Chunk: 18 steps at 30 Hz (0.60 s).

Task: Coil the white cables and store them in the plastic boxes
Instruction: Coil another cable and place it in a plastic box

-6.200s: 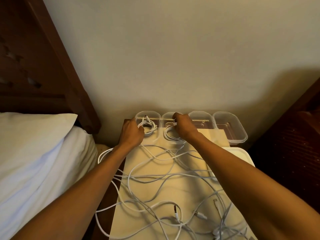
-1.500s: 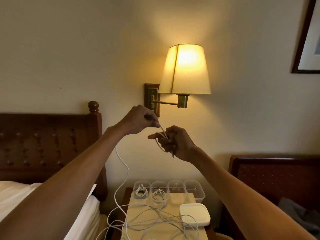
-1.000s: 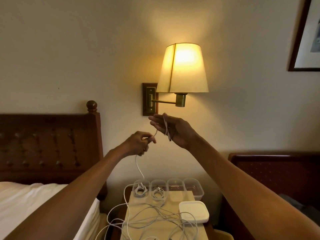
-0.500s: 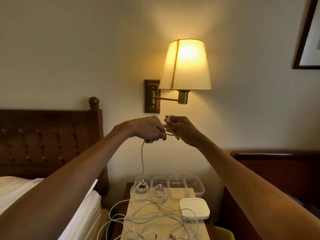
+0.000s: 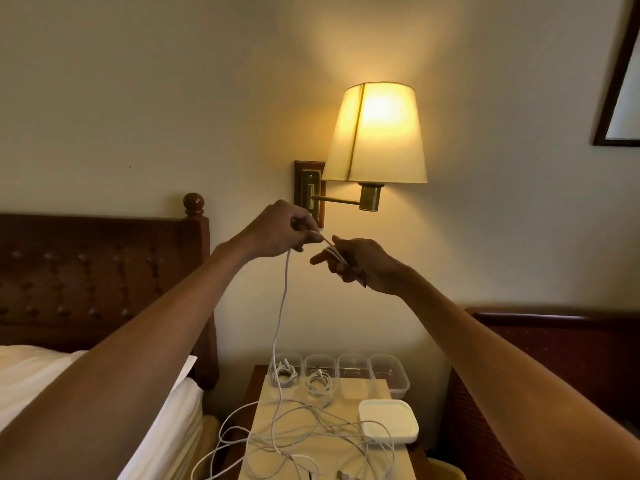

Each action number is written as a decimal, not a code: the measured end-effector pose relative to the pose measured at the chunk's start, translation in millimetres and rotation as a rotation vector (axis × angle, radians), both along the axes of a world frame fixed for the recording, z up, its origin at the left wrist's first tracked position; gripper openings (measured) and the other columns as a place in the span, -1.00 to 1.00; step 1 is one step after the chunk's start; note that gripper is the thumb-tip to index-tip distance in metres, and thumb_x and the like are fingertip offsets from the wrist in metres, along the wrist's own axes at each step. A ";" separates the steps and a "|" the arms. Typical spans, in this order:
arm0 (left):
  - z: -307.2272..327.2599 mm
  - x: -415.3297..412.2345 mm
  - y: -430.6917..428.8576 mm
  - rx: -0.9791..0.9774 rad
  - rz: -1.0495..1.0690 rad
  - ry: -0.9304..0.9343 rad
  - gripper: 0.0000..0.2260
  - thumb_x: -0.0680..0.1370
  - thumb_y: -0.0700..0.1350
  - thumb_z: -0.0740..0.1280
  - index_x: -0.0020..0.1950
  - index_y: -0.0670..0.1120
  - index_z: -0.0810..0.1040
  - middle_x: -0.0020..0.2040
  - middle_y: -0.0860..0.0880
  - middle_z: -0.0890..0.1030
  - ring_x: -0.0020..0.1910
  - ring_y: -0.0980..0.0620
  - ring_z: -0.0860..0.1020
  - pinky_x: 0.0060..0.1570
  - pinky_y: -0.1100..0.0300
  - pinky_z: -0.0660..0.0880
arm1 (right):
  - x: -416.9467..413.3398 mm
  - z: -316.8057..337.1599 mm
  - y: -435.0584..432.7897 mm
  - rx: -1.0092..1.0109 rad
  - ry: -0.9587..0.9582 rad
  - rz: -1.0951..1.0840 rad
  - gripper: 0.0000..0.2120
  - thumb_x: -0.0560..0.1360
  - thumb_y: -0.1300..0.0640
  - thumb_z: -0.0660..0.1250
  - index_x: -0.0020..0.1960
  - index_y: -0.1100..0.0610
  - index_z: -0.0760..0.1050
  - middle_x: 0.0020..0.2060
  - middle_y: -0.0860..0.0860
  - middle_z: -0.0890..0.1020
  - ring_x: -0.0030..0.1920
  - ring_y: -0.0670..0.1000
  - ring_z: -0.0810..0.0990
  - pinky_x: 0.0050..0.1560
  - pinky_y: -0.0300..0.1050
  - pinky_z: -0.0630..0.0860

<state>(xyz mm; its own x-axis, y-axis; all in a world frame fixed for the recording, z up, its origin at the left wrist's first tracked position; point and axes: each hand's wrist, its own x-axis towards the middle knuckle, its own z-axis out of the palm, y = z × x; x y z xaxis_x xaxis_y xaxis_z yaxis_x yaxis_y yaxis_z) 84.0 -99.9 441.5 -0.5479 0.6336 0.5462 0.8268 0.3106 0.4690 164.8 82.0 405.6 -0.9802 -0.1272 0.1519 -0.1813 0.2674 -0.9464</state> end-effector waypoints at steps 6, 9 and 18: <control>-18.5 -4.4 8.4 0.076 0.032 -0.041 -0.84 0.62 -0.25 0.28 0.07 -0.07 0.63 -0.14 -0.08 0.64 -0.18 -0.01 0.64 -0.12 0.08 0.64 | 11.7 7.1 2.8 -0.387 -0.061 0.101 -0.61 0.70 0.06 -0.03 0.10 0.27 0.49 -0.42 -0.02 0.28 -0.44 -0.09 0.20 -0.40 -0.27 0.20; -30.8 -4.4 15.2 0.065 0.026 -0.192 -0.79 0.67 -0.21 0.18 0.04 -0.08 0.62 -0.18 -0.13 0.61 -0.21 -0.07 0.64 -0.10 -0.02 0.64 | 15.2 12.9 1.4 -0.488 -0.011 0.094 -0.67 0.69 0.08 0.00 0.12 0.24 0.46 -0.42 -0.02 0.31 -0.43 -0.09 0.21 -0.38 -0.26 0.20; -56.5 7.2 30.0 -0.020 -0.044 -0.554 -0.73 0.71 -0.08 0.05 0.08 -0.09 0.52 -0.17 -0.15 0.62 -0.07 -0.13 0.65 0.17 -0.20 0.53 | 11.4 43.5 3.0 -0.594 0.242 -0.028 -0.65 0.69 0.07 0.04 0.24 0.28 0.47 -0.05 0.05 0.67 -0.29 -0.09 0.55 -0.22 -0.30 0.48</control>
<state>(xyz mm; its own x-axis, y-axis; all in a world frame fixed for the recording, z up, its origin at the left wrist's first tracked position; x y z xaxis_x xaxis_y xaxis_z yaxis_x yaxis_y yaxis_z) 91.3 -70.0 385.1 -0.7223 0.6698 0.1720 0.4708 0.2941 0.8318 176.1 85.0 449.1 -0.9112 0.0714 0.4057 -0.4086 -0.2821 -0.8680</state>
